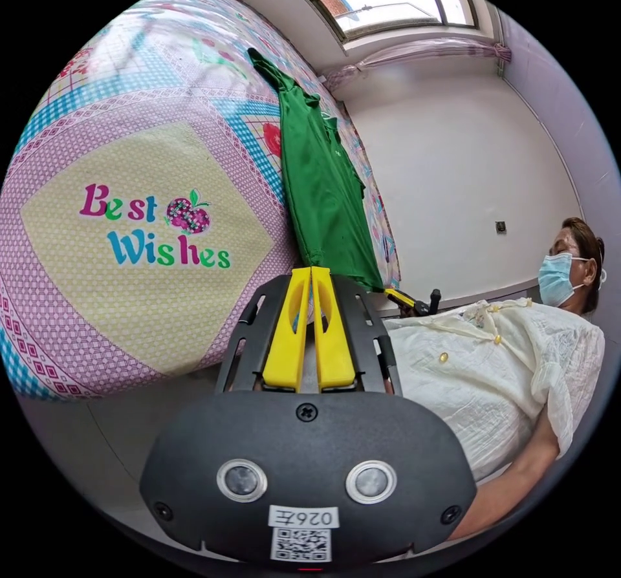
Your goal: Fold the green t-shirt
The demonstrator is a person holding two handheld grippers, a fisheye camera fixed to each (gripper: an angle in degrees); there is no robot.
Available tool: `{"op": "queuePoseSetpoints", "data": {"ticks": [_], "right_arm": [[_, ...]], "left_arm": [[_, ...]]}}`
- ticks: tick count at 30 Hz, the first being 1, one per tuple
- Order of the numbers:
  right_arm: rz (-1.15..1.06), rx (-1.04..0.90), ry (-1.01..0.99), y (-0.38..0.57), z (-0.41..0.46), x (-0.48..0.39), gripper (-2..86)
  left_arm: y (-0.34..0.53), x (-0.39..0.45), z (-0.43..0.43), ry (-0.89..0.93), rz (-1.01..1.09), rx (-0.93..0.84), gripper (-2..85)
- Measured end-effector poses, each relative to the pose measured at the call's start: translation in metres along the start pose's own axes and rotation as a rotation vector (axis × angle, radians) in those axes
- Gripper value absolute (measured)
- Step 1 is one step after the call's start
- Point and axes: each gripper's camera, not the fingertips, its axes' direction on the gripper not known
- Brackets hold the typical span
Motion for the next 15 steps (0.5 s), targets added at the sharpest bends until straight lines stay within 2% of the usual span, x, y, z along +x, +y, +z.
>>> {"op": "queuePoseSetpoints", "data": {"ticks": [7,11,15], "right_arm": [[0.197,0.019,-0.176,0.032,0.008,0.069,-1.5],[0.343,0.146,-0.272,0.049,-0.020,0.110,-1.2],[0.322,0.269,-0.317,0.012,-0.031,0.110,-1.0]], "left_arm": [[0.000,-0.004,-0.001,0.064,-0.054,0.034,-1.0],[0.004,0.002,-0.010,0.125,-0.052,0.055,-1.0],[0.007,0.003,-0.024,0.145,-0.089,0.115,-1.0]]}}
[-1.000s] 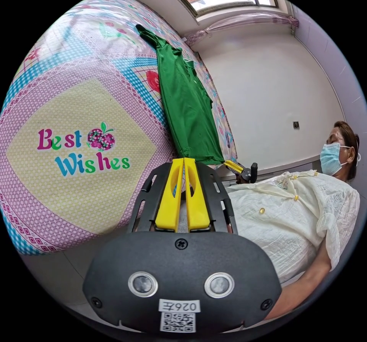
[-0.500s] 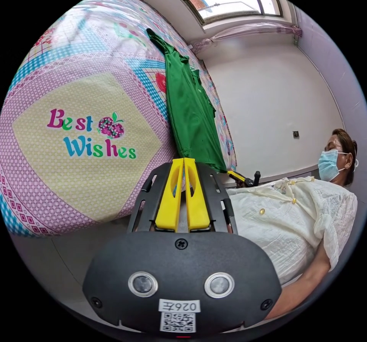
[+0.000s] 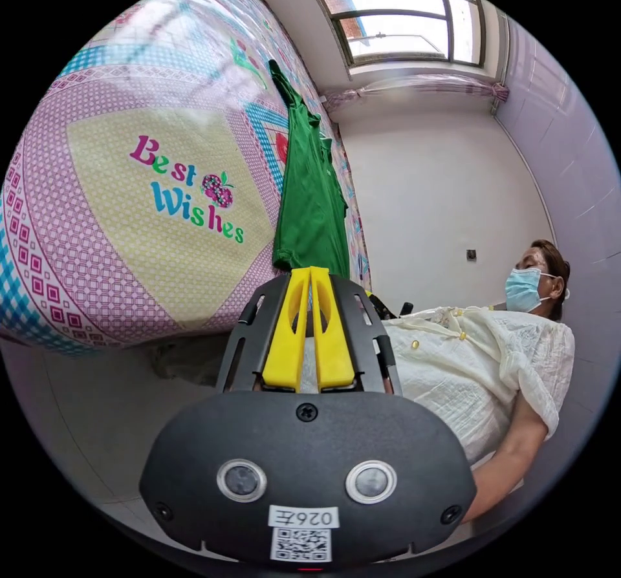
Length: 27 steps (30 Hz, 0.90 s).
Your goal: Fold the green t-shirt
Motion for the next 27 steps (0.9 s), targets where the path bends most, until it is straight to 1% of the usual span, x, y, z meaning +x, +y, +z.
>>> {"op": "queuePoseSetpoints", "data": {"ticks": [3,6,7,8,9,10,11,13,14,15,18,20,22,23,25,27], "right_arm": [[-0.065,-0.038,-0.082,-0.035,0.041,-0.013,-0.9],[-0.104,-0.167,-0.126,-0.050,0.082,-0.015,-0.9],[-0.121,-0.230,-0.164,-0.046,0.090,-0.015,-0.9],[-0.140,-0.285,-0.195,-0.037,0.091,-0.017,-0.9],[-0.150,-0.310,-0.199,-0.031,0.089,-0.018,-0.9],[-0.149,-0.292,-0.201,-0.018,0.076,-0.017,-0.9],[-0.143,-0.330,-0.204,-0.007,0.067,-0.014,-0.9],[-0.118,-0.352,-0.220,0.007,0.050,-0.004,-0.9],[-0.105,-0.367,-0.223,0.014,0.040,0.001,-0.9],[-0.095,-0.357,-0.232,0.016,0.034,0.005,-0.9],[-0.037,-0.248,-0.250,0.008,0.010,0.020,-0.9],[-0.029,-0.168,-0.210,-0.015,0.016,0.027,-0.9],[-0.019,-0.165,-0.184,-0.030,0.034,0.034,-0.9],[-0.020,-0.224,-0.172,-0.034,0.049,0.040,-0.9],[-0.068,-0.341,-0.143,-0.022,0.061,0.041,-0.9],[-0.100,-0.336,-0.126,-0.002,0.048,0.040,-0.9]], "left_arm": [[-0.023,0.021,0.009,-0.043,0.037,0.034,-1.0],[-0.067,0.057,0.056,-0.059,0.159,-0.031,-1.0],[-0.085,0.069,0.083,-0.043,0.192,-0.091,-1.0],[-0.099,0.081,0.115,-0.049,0.216,-0.202,-1.0],[-0.104,0.086,0.130,-0.070,0.226,-0.271,-1.0],[-0.105,0.095,0.158,-0.143,0.249,-0.420,-1.0],[-0.099,0.101,0.179,-0.239,0.274,-0.553,-1.0],[-0.083,0.107,0.189,-0.334,0.296,-0.641,-1.0],[-0.074,0.112,0.188,-0.331,0.296,-0.667,-1.0],[-0.072,0.115,0.186,-0.322,0.296,-0.666,-1.0],[-0.086,0.139,0.179,-0.292,0.332,-0.545,-1.0],[-0.122,0.149,0.196,-0.298,0.363,-0.480,-1.0],[-0.147,0.140,0.216,-0.288,0.310,-0.509,-1.0],[-0.153,0.132,0.227,-0.293,0.279,-0.571,-1.0],[-0.146,0.123,0.232,-0.315,0.248,-0.657,-1.0],[-0.132,0.123,0.221,-0.332,0.212,-0.653,-1.0]]}}
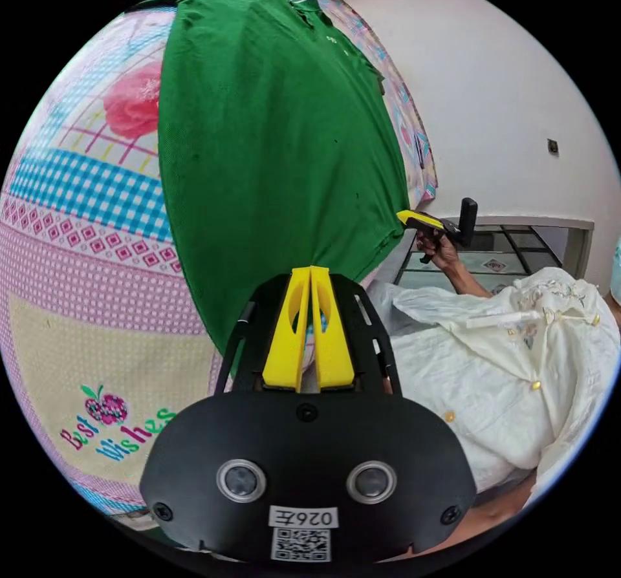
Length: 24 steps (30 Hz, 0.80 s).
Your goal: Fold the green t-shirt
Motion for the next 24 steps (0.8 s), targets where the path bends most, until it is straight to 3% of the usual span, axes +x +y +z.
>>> {"op": "queuePoseSetpoints", "data": {"ticks": [2,6,13,24], "right_arm": [[0.023,-0.023,0.022,0.018,-0.011,0.001,-0.9],[0.024,0.107,0.061,-0.006,-0.034,0.005,-0.9],[-0.156,0.347,0.076,-0.185,-0.034,0.000,-0.9],[-0.235,0.285,0.123,-0.420,0.037,0.010,-0.9]], "left_arm": [[0.015,0.016,-0.008,-0.091,0.017,0.013,-1.0],[-0.017,0.041,-0.034,-0.129,0.063,0.126,-1.0],[-0.203,0.062,-0.086,-0.178,0.185,0.360,-1.0],[-0.440,-0.009,-0.155,-0.255,0.100,0.419,-1.0]]}}
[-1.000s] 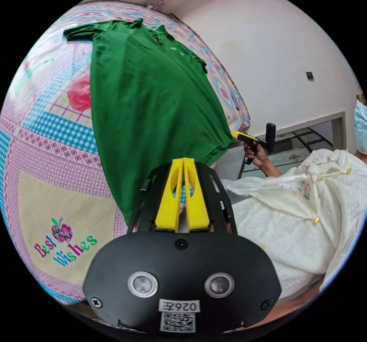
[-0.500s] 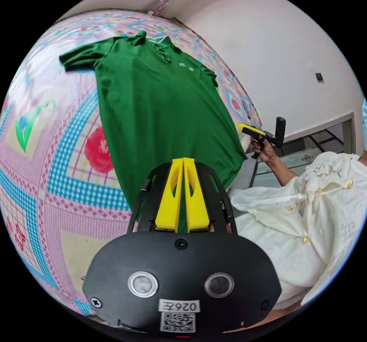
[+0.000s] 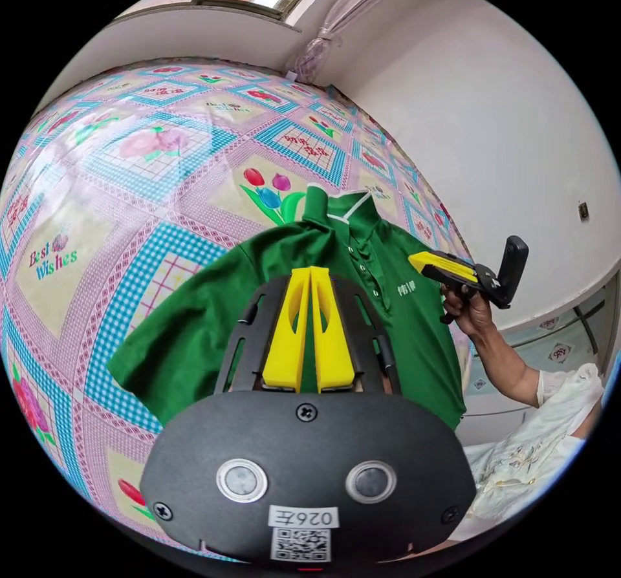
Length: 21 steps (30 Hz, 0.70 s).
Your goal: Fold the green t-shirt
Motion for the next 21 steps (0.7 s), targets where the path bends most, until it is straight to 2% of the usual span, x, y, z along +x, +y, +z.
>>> {"op": "queuePoseSetpoints", "data": {"ticks": [6,8,10,13,17,19,21], "right_arm": [[-0.066,-0.093,0.013,-0.063,0.088,-0.005,-0.9],[-0.138,-0.217,0.179,-0.061,0.127,-0.007,-0.9],[-0.195,-0.243,0.292,-0.048,0.138,-0.001,-0.9],[-0.107,-0.210,0.240,-0.035,0.124,0.021,-0.9],[-0.061,-0.053,0.117,-0.027,0.093,0.007,-0.9],[-0.096,-0.032,0.061,-0.031,0.098,-0.011,-0.9],[-0.158,-0.081,0.087,-0.038,0.116,-0.025,-0.9]], "left_arm": [[-0.068,-0.041,0.058,-0.062,-0.047,-0.127,-0.9],[-0.070,-0.065,0.054,-0.039,-0.107,-0.097,-0.9],[-0.063,-0.084,0.038,-0.067,-0.181,-0.031,-0.9],[-0.043,-0.096,0.010,-0.090,-0.230,0.072,-1.0],[-0.022,-0.059,0.000,0.054,-0.093,0.232,-1.0],[-0.028,-0.042,0.018,0.064,-0.039,0.198,-1.0],[-0.039,-0.033,0.040,-0.008,-0.006,0.097,-1.0]]}}
